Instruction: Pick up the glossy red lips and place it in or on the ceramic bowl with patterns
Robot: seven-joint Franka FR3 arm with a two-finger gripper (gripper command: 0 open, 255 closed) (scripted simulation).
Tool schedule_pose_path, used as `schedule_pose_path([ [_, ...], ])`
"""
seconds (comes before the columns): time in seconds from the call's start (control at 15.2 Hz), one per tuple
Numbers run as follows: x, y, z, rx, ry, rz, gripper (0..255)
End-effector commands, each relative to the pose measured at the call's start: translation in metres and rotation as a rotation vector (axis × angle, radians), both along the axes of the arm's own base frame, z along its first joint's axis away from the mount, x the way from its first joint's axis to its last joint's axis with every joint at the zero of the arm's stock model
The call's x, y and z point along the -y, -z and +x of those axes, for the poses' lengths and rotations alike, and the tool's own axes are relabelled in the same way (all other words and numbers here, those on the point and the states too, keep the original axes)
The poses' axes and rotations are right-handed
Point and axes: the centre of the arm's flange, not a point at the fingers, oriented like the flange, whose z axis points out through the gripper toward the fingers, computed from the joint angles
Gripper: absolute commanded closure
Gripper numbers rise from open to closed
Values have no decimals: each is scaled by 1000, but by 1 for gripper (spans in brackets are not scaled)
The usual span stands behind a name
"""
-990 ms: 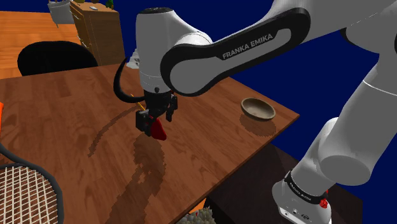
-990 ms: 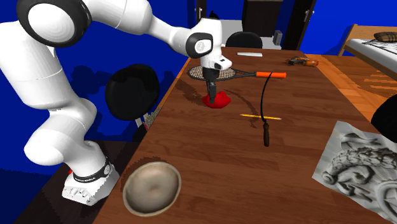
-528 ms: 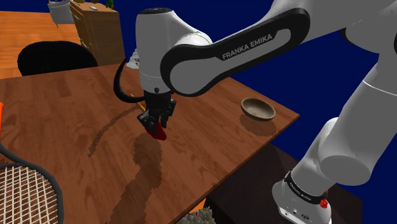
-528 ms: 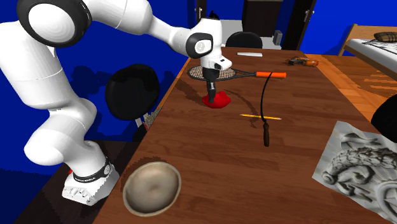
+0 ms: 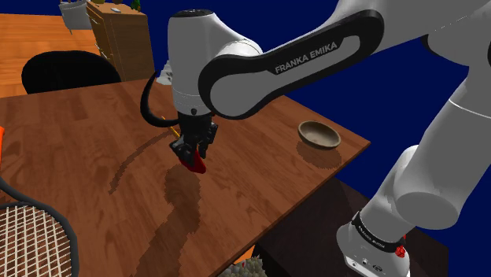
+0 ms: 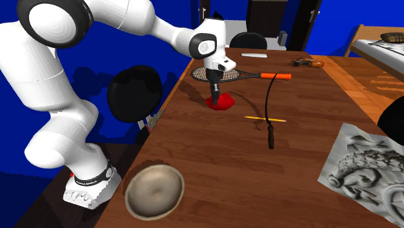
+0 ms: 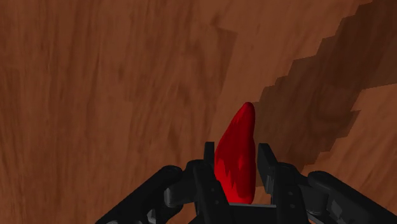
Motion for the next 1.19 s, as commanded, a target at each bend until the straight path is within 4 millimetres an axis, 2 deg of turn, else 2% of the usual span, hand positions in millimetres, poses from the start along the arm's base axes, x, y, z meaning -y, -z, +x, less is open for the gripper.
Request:
schedule_pose_path([
  [0.0, 1, -5, 0, -1, 1, 0, 255],
  [1.12, 1, -94, 0, -1, 1, 0, 255],
])
